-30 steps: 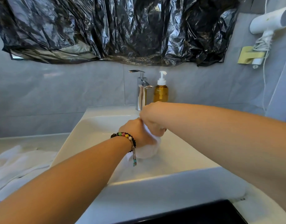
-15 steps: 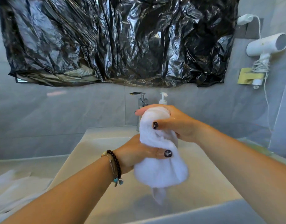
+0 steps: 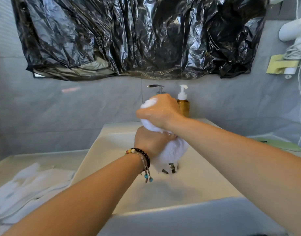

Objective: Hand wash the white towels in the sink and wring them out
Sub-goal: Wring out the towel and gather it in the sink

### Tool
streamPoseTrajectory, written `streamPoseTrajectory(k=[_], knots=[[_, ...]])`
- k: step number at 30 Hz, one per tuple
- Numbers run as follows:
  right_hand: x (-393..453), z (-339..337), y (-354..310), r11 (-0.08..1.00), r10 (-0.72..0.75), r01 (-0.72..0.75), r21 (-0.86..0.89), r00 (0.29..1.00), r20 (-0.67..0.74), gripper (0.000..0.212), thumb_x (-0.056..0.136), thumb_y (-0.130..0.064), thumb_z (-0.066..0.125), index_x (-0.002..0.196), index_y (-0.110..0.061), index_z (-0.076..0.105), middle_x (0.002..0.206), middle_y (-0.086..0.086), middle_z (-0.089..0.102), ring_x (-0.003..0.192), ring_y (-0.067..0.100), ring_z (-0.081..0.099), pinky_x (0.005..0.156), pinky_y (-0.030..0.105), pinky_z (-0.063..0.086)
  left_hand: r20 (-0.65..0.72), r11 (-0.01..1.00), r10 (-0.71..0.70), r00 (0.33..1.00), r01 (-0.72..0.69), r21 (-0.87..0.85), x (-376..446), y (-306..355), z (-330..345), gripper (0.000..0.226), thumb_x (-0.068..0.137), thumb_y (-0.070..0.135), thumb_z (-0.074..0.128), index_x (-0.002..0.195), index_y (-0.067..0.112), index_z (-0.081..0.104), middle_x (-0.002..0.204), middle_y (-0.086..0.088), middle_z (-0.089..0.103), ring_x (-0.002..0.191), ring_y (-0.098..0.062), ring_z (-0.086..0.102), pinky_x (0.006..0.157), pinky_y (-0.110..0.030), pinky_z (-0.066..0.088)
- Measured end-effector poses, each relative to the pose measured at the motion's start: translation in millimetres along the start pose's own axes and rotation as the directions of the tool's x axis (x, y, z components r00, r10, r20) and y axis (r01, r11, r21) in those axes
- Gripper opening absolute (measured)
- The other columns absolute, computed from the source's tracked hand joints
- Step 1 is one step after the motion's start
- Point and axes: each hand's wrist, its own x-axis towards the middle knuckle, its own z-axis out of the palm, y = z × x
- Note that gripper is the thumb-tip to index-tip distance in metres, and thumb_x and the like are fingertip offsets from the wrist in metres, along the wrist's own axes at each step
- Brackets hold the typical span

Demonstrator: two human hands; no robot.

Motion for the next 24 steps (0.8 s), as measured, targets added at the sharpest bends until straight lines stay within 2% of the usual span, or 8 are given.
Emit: streamPoseTrajectory(k=[6,11,13,15,17,19,22,24], knots=[[-10,8,0,0.968,0.051,-0.029,0.248,0.995,-0.084,0.034,0.075,-0.024,0.070,0.056,-0.016,0.044,0.055,-0.002,0.045,0.060,0.016,0.041,0.048,0.023,0.034,-0.045,0.975,0.024,0.999,-0.014,0.221,-11,13,-10,0.022,0.079,0.021,0.071,0.068,0.022,0.052,0.064,0.004,0.056,0.059,-0.010,0.053,0.050,-0.024,0.038],[-13,-4,34,0.677,0.245,-0.145,0.722,0.969,-0.034,0.043,0.082,-0.055,0.064,0.075,-0.014,0.054,0.075,0.006,0.055,0.078,0.023,0.052,0.069,0.030,0.046,0.041,0.990,-0.042,0.998,0.036,0.136,-15,19,-5,0.032,0.058,0.048,0.070,0.083,0.029,0.069,0.084,0.012,0.070,0.088,-0.015,0.068,0.073,-0.028,0.054],[-15,-4,58,0.589,0.441,-0.355,0.726,0.894,0.079,0.058,0.072,-0.074,0.054,0.090,-0.019,0.059,0.092,0.008,0.059,0.088,0.027,0.056,0.071,0.035,0.044,-0.030,0.991,-0.122,0.992,0.121,-0.052,-9,19,-4,0.049,0.048,0.049,0.078,0.092,0.029,0.072,0.093,0.009,0.074,0.092,-0.015,0.070,0.081,-0.033,0.057],[-24,4,81,0.463,0.544,-0.634,0.620,0.755,0.366,0.065,0.074,-0.079,0.047,0.097,-0.022,0.064,0.097,0.007,0.064,0.085,0.027,0.060,0.066,0.030,0.046,-0.046,0.954,-0.186,0.982,0.169,-0.249,-5,21,0,0.049,0.052,0.037,0.086,0.096,0.023,0.071,0.098,0.001,0.076,0.092,-0.018,0.072,0.086,-0.039,0.058],[-32,14,90,0.194,0.488,-0.794,0.577,0.588,0.645,0.079,0.062,-0.083,0.054,0.101,-0.017,0.072,0.099,0.013,0.071,0.087,0.034,0.066,0.075,0.040,0.053,-0.035,0.916,-0.221,0.975,0.195,-0.350,-2,21,5,0.050,0.052,0.031,0.083,0.099,0.018,0.071,0.097,-0.003,0.077,0.090,-0.021,0.074,0.086,-0.042,0.059],[-39,21,87,0.055,0.440,-0.827,0.559,0.523,0.730,0.089,0.055,-0.082,0.057,0.110,-0.013,0.071,0.106,0.022,0.070,0.095,0.047,0.065,0.079,0.058,0.052,-0.051,0.899,-0.242,0.969,0.204,-0.387,-1,22,11,0.050,0.051,0.029,0.080,0.098,0.015,0.071,0.091,-0.004,0.078,0.085,-0.023,0.075,0.085,-0.047,0.060],[-39,28,76,-0.076,0.498,-0.745,0.662,0.547,0.673,0.070,0.070,-0.073,0.053,0.103,-0.014,0.072,0.100,0.016,0.072,0.089,0.038,0.067,0.079,0.051,0.054,-0.168,0.913,-0.251,0.953,0.176,-0.368,4,22,14,0.040,0.051,0.027,0.075,0.089,0.015,0.070,0.080,-0.002,0.076,0.078,-0.021,0.074,0.077,-0.041,0.061],[-36,32,63,-0.053,0.556,-0.648,0.760,0.613,0.561,0.052,0.079,-0.063,0.048,0.093,-0.019,0.070,0.090,0.007,0.071,0.079,0.027,0.065,0.067,0.035,0.055,-0.223,0.943,-0.204,0.953,0.131,-0.305,8,25,15,0.027,0.057,0.025,0.075,0.082,0.018,0.066,0.076,0.002,0.073,0.071,-0.015,0.071,0.061,-0.029,0.057]])
